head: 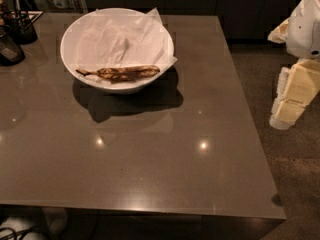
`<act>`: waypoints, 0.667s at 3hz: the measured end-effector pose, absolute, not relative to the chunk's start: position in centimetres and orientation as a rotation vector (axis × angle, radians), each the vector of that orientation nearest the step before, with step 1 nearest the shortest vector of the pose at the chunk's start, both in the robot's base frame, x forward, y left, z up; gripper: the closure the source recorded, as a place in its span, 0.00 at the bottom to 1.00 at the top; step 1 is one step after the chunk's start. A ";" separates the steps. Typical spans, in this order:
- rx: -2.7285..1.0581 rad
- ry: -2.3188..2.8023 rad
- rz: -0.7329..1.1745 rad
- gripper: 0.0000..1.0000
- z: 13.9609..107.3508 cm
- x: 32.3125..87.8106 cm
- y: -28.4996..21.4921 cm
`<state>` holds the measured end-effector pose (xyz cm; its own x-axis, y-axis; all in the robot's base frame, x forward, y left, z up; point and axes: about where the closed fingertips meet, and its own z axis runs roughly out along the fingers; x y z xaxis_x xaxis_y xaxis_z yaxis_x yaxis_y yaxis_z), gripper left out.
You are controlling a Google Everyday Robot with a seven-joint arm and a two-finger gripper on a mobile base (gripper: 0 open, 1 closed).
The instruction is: Pick banana from white bowl
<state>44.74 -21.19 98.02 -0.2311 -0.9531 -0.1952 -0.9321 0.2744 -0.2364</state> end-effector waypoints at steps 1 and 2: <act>-1.789 2.261 -0.081 0.00 98.1 47.1 -20.2; -1.915 2.199 -0.073 0.00 98.0 49.9 -17.4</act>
Offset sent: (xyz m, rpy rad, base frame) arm 0.0672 0.0634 -0.0046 -0.1109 0.1792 0.2429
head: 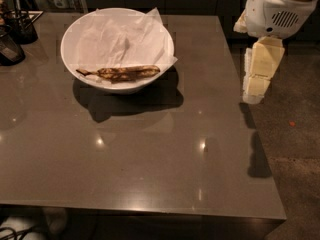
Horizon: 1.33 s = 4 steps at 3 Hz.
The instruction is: Pick banana from white bowl
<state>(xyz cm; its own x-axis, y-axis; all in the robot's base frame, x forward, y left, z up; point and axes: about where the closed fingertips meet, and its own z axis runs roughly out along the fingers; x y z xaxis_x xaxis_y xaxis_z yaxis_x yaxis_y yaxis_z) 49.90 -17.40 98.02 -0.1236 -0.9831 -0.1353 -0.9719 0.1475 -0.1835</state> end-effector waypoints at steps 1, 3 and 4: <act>-1.893 2.174 -0.087 0.00 98.3 50.5 -16.9; -1.941 2.086 -0.122 0.00 99.1 55.5 -13.2; -2.045 1.991 -0.134 0.00 99.2 59.4 -9.4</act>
Offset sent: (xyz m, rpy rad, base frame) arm 0.0347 0.0276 0.0000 0.0555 -0.0179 0.0156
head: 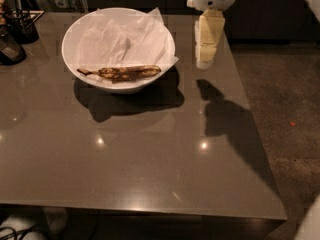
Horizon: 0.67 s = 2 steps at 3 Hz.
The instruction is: Pick banana from white bowl
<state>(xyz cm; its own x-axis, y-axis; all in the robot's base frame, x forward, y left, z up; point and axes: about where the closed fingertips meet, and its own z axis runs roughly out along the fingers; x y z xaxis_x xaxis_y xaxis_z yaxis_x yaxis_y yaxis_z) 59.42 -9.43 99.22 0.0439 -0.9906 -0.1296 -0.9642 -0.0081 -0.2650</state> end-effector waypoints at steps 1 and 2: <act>-2.021 1.953 -0.147 0.00 99.8 60.4 -8.4; -2.015 1.960 -0.144 0.00 98.9 61.6 -7.1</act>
Offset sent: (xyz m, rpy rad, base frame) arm 0.0220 0.0310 -0.0174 -0.0057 0.0258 -0.0051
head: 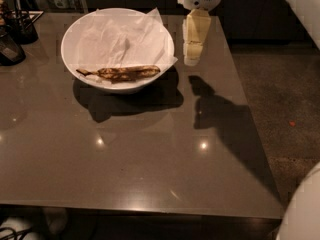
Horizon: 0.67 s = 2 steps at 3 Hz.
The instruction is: Pick banana from white bowl
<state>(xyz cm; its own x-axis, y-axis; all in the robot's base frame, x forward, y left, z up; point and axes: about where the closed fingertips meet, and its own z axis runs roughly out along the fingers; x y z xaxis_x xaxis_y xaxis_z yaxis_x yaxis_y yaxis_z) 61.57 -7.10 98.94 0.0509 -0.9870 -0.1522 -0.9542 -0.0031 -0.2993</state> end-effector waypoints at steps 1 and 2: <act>-2.025 1.968 -0.097 0.00 97.6 62.8 -5.3; -2.013 1.998 -0.041 0.07 96.3 63.9 -4.2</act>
Offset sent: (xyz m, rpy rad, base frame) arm 0.0228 0.0328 -0.0419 0.0308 0.1781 -0.0294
